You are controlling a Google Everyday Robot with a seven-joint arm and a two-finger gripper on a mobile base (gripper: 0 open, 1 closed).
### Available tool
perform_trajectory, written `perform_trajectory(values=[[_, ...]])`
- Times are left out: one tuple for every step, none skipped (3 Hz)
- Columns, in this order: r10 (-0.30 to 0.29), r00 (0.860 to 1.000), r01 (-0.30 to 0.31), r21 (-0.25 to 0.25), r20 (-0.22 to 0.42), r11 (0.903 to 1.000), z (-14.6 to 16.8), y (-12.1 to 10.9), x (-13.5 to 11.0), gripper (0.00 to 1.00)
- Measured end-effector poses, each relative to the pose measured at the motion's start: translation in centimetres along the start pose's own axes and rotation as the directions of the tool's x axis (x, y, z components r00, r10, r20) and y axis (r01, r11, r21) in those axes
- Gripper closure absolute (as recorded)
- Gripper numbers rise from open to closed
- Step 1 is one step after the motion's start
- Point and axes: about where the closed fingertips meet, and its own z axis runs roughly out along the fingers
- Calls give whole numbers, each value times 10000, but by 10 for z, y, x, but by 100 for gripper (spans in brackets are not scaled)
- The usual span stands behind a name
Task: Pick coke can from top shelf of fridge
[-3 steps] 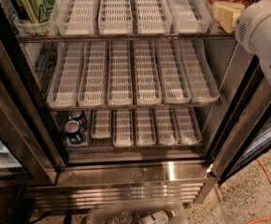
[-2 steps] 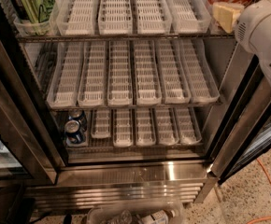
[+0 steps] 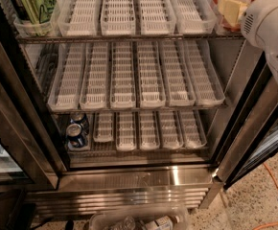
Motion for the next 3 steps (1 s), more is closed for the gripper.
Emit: perform_trajectory(values=[[322,9995,-322,-4,-16,9995,5,-3,-1,43],[536,9986,-536,1,-40,9986,7,-5,-1,63],[710,9974,-711,-99,-100,9974,8,-4,-1,87]])
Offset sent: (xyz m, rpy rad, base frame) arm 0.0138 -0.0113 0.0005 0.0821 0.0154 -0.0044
